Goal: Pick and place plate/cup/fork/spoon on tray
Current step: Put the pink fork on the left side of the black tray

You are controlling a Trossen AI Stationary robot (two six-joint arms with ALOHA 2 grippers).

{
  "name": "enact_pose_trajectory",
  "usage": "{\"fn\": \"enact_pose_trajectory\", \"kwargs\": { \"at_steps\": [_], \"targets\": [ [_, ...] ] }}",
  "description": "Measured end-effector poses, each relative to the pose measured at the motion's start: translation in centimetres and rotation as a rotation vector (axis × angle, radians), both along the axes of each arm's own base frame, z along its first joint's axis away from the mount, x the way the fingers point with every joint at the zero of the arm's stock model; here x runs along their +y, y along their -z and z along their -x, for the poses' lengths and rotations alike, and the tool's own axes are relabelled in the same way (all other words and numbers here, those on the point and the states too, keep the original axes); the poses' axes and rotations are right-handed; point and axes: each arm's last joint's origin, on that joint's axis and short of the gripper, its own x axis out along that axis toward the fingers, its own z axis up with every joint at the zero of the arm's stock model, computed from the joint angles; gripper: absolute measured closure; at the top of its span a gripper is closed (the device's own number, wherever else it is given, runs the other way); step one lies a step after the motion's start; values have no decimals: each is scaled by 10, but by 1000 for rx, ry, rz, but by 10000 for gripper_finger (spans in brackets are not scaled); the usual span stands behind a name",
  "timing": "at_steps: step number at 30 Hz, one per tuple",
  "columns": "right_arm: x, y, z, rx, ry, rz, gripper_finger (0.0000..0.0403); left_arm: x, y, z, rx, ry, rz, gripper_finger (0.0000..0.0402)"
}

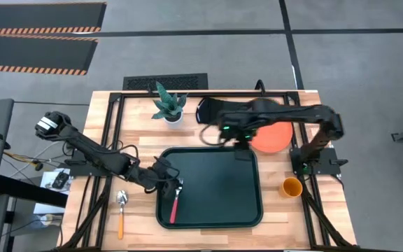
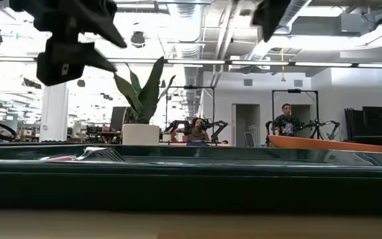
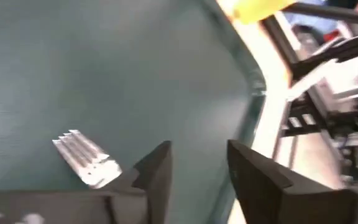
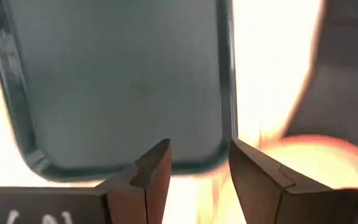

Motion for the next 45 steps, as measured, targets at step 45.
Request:
{"fn": "enact_pose_trajectory", "kwargs": {
  "at_steps": [45],
  "targets": [
    [29, -98, 149, -444, 345, 174, 258, -27, 64, -81, 766, -148, -64, 242]
  ]
}}
